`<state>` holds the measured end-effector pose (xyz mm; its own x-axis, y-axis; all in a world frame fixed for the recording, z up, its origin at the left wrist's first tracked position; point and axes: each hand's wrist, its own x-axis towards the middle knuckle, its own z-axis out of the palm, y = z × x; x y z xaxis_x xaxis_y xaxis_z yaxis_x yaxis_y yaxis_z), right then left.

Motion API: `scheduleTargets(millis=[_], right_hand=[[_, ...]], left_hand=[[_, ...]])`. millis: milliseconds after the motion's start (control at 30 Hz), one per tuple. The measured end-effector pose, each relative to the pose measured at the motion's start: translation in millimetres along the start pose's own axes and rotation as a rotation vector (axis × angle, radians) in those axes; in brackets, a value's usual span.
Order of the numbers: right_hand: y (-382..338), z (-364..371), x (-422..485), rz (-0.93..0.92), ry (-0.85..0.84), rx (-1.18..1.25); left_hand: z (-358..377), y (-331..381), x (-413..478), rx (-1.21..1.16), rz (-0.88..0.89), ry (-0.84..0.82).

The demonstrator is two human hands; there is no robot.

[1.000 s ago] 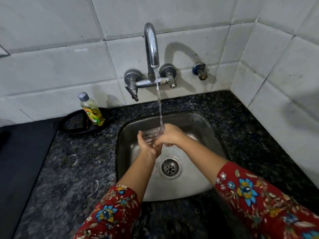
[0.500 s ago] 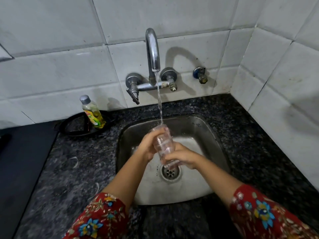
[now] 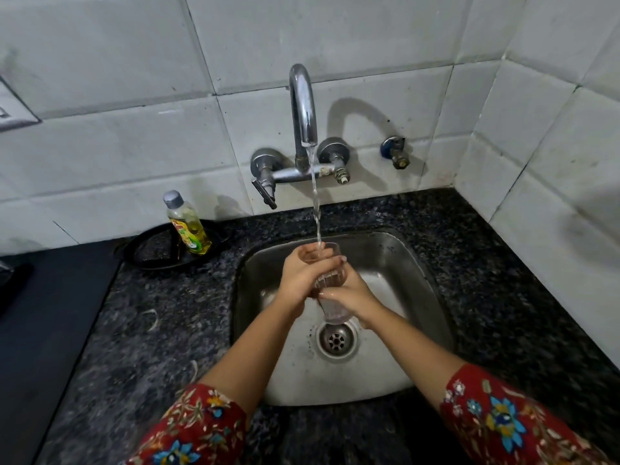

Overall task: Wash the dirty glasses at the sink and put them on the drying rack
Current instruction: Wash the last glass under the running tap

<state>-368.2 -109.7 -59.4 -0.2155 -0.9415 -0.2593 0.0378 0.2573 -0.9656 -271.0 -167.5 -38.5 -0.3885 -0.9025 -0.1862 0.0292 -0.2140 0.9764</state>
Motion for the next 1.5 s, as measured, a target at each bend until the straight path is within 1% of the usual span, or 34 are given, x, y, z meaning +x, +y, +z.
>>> scheduleTargets(millis=[67,133,167,200,267,333,400,467,533,600,667,767,867,933,967,1033,1100,1200,1233,1300,1400,1500], right_hand=[[-3,7,8,-0.012,0.106,0.040],[-5,6,13,0.005,0.145,0.043],[-5,6,13,0.012,0.114,0.033],[-4,5,12,0.018,0.053,0.010],[2,4,7,0.022,-0.037,-0.050],[5,-1,6,0.037,0.040,-0.016],[1,-6,5,0.033,0.105,0.004],[-2,-7,6,0.004,0.036,-0.103],[-4,-5,4,-0.006,-0.027,-0.172],[-7,-5,5,-0.008,-0.024,-0.155],[-12,-6,3,-0.009,-0.036,-0.100],[-12,-11,2,-0.012,-0.044,-0.072],[-12,-13,-1,-0.031,-0.045,-0.067],[-14,-16,-4,-0.016,-0.040,-0.132],[-17,-18,-5,-0.012,-0.040,-0.190],[-24,-26,-6,-0.024,-0.049,-0.359],[-36,-32,-9,-0.038,-0.074,-0.648],[-54,-37,-16,-0.050,-0.132,-1.159],[-58,-36,-17,-0.075,-0.145,-1.301],[-64,-35,-17,-0.115,-0.181,-1.501],[-73,-33,-19,-0.139,-0.222,-1.715],[-83,-31,-23,-0.212,-0.209,-1.927]], left_hand=[[3,3,1,-0.074,-0.021,0.034],[2,9,1,-0.106,-0.060,0.076],[1,13,0,-0.099,-0.061,0.144],[-1,15,1,-0.079,-0.026,0.220],[-5,22,4,0.022,0.101,0.307],[-10,30,12,0.137,0.226,0.325],[-14,35,21,0.225,0.298,0.338],[-14,39,27,0.289,0.352,0.338],[-11,41,32,0.311,0.370,0.359],[-11,43,36,0.345,0.386,0.401],[-12,43,38,0.439,0.424,0.418],[-19,40,40,0.590,0.485,0.386],[-29,38,38,0.661,0.510,0.358],[-32,32,30,0.671,0.488,0.349],[-30,26,23,0.635,0.451,0.350],[-26,9,7,0.478,0.288,0.342],[-24,-9,-6,0.349,0.127,0.304],[-23,-29,-19,0.324,0.002,0.255],[-23,-32,-22,0.324,-0.026,0.244],[-22,-37,-27,0.327,-0.056,0.224],[-22,-38,-31,0.349,-0.064,0.225],[-23,-39,-35,0.347,-0.077,0.219]])
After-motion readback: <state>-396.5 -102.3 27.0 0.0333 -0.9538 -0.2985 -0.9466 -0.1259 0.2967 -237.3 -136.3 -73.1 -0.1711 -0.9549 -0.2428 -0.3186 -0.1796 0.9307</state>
